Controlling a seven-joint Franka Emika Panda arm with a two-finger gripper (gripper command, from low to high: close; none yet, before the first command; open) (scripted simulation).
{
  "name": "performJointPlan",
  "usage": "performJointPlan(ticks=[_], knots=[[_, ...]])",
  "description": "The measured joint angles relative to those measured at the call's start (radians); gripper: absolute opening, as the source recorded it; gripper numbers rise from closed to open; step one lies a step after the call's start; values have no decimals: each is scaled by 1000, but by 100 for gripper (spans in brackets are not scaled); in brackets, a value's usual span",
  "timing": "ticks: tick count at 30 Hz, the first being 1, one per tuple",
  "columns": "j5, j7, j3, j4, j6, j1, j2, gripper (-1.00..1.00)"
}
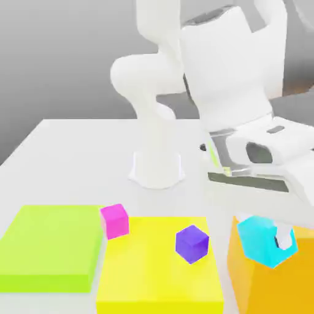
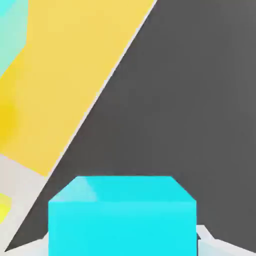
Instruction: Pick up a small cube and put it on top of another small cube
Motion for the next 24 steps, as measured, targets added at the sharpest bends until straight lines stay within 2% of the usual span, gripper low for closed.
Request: performJointPlan(ticks=[6, 12, 21, 24], knots=[[-222, -76, -29, -139, -51, -84, -94, -100], [-386, -190, -70, -269, -122, -153, -215, -100], [-537, -379, -171, -438, -246, -266, -442, -100], [-545, -382, -191, -459, -179, -282, -394, -100]])
